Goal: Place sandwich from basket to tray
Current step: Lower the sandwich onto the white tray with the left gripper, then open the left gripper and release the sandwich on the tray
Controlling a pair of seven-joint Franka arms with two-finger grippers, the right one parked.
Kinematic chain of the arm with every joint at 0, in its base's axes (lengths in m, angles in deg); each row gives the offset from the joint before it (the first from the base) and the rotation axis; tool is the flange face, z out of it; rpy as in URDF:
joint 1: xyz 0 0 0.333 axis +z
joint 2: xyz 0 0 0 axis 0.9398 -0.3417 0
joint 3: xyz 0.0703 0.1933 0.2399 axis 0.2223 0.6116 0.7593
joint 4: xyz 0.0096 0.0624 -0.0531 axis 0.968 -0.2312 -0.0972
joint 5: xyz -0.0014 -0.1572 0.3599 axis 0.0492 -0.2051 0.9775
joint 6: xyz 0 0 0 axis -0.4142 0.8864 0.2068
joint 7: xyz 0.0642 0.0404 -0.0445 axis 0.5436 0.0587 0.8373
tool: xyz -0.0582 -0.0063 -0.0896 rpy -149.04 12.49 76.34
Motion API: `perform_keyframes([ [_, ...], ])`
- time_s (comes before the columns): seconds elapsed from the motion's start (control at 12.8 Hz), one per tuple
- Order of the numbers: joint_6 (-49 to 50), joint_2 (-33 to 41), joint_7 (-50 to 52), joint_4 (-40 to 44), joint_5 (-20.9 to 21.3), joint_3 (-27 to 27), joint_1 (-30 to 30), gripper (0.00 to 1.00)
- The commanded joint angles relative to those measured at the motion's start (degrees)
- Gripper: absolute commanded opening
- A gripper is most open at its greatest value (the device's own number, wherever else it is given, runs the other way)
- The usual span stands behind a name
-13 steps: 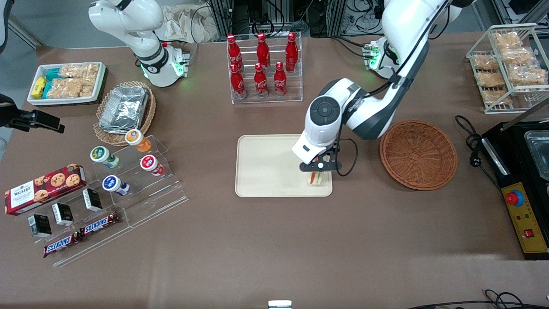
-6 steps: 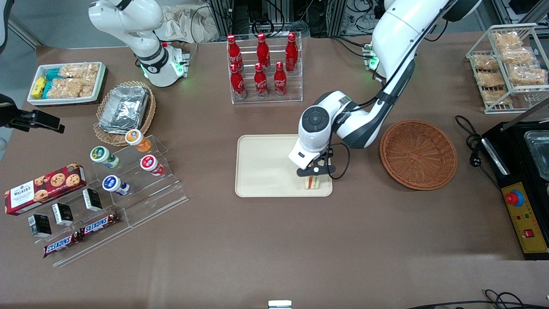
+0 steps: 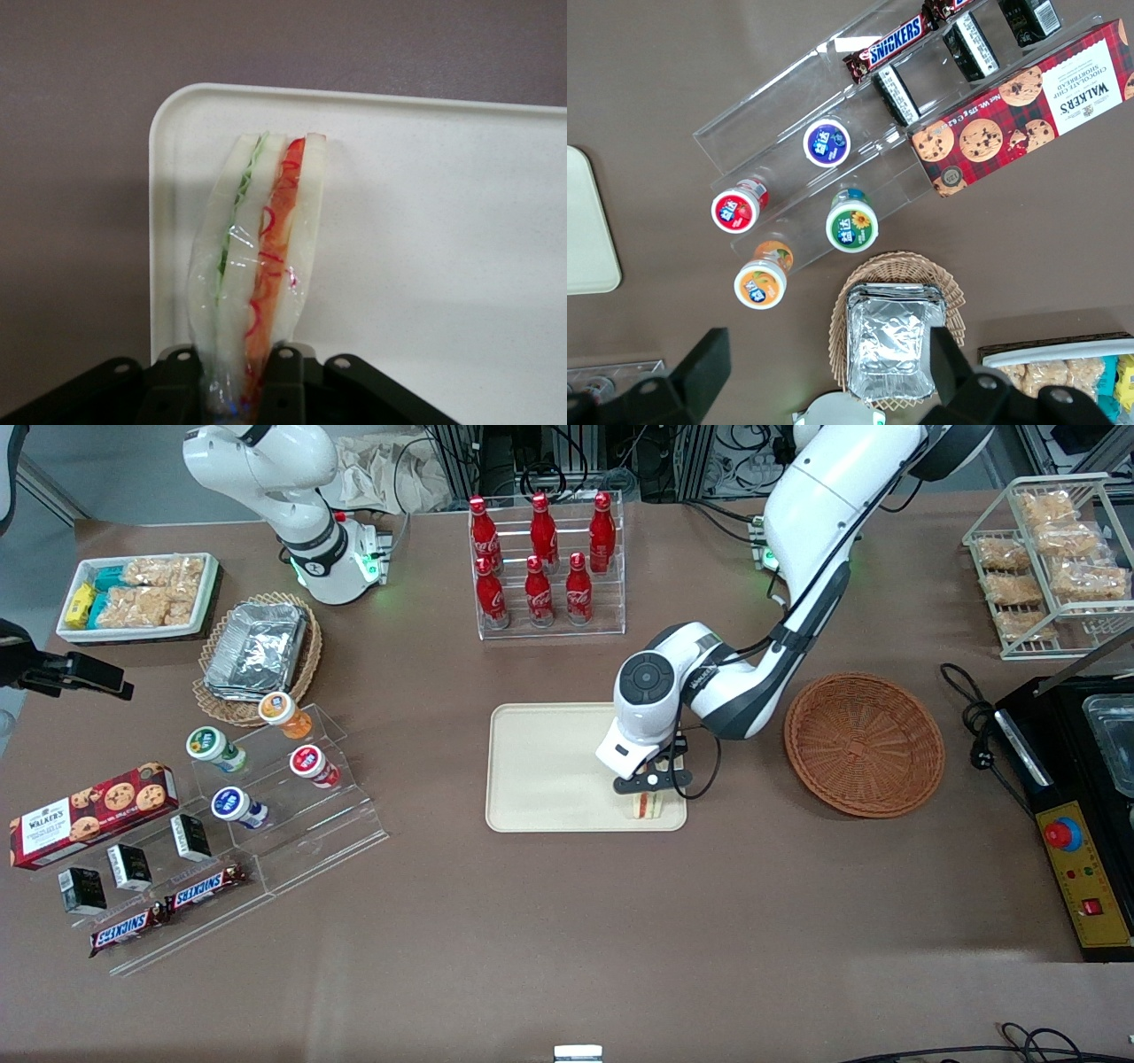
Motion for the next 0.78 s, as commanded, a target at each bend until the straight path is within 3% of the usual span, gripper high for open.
perform_keyframes([
  [0.0,-0.68,-0.26,1.65,-0.01,1.96,0.19,-0.38,1.00],
  [0.7,-0.51,0.00,1.47,0.52,1.87,0.10,-0.30,1.00],
])
